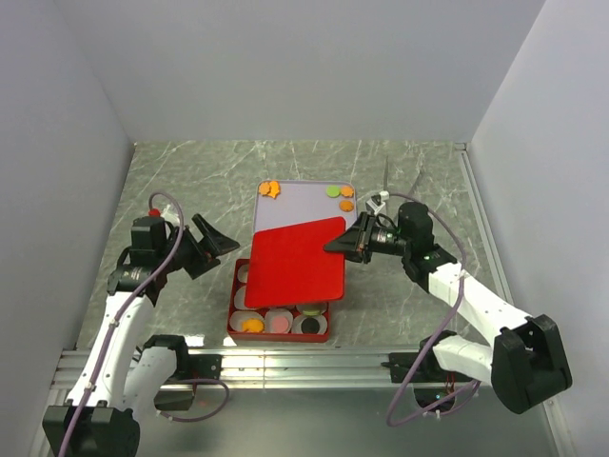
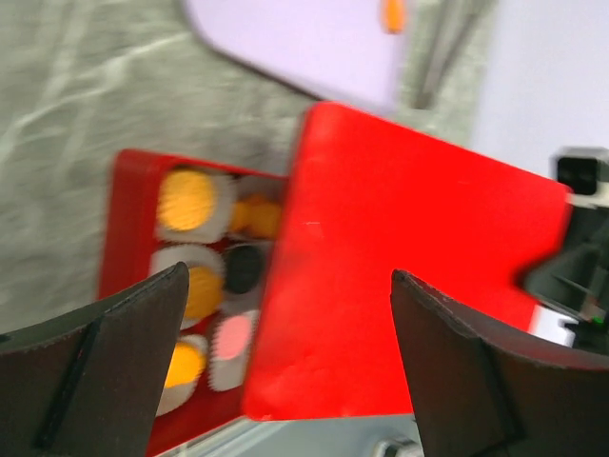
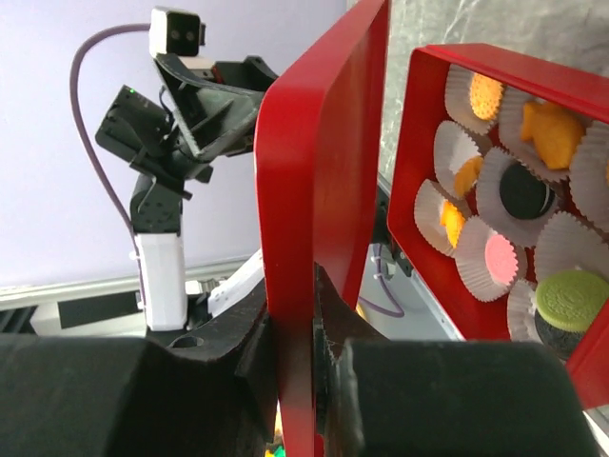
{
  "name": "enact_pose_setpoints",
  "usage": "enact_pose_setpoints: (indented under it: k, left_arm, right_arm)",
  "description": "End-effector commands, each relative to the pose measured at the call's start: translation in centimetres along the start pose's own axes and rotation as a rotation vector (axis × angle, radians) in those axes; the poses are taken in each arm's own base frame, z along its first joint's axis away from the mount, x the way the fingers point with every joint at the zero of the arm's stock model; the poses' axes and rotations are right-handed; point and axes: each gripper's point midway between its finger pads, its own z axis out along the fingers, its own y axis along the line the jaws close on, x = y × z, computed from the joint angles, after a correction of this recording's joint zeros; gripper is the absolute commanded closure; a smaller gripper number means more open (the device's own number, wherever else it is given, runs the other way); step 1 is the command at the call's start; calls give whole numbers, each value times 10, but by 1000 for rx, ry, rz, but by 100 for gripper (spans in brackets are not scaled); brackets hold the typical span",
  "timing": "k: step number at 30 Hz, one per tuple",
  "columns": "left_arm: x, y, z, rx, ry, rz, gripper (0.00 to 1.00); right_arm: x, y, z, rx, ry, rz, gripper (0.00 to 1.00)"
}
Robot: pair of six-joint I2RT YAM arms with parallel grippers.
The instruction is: Pack the cookies
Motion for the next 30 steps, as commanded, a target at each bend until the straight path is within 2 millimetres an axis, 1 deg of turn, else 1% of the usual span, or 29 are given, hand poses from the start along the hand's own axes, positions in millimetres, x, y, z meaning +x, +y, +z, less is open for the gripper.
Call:
enact_pose_setpoints:
  k: [1,2,5,7,8,9,10,11,12,13,17,18,24,25,26,30]
  left_arm:
    - [-3,18,-10,-103,-44,59,7]
    - [-4,17,-12,-102,-53,65,7]
    - [-5,18,-14,-113,-68,62,7]
    - [-3,23,-14,-137,-65,50,8]
    - [-3,26,-14,-150,-64,37,8]
    - [0,29,-12,-154,-51,24,8]
    - [1,28,-11,-147,-48,14,9]
    - [1,28,-10,-141,-50,7,9]
    - [3,33,-8,-153,-49,-8,9]
    - [3,33,-8,-156,-55,-26,9]
    - [7,45,-8,-198,-62,-66,9]
    - [9,49,-8,-213,-58,-74,9]
    - [18,67,-7,-282,-41,-97,11]
    - [21,70,-6,-286,-31,-101,12]
    - [23,70,-5,-278,-20,-107,12]
    - [34,78,-1,-284,6,-131,14]
  right_arm:
    - [-3,24,-6,-88,-45,-67,98]
    - [-3,27,-6,-104,-51,-77,98]
    - [-1,27,-1,-111,-54,-71,98]
    - [2,28,4,-114,-50,-63,98]
    - [8,29,8,-121,-33,-65,98]
    - [7,29,13,-114,-40,-54,98]
    - [10,30,16,-116,-33,-53,99]
    - [18,32,21,-119,-10,-60,98]
    - [16,32,27,-110,-18,-62,98]
    - [19,32,30,-104,-11,-65,99]
    - [25,26,44,-83,-2,-55,99]
    - [30,22,48,-76,11,-42,99]
    - [38,9,66,-55,12,-14,100]
    - [42,8,68,-55,22,-17,100]
    - [40,5,70,-47,10,-14,100]
    - [45,-5,72,-31,8,-7,100]
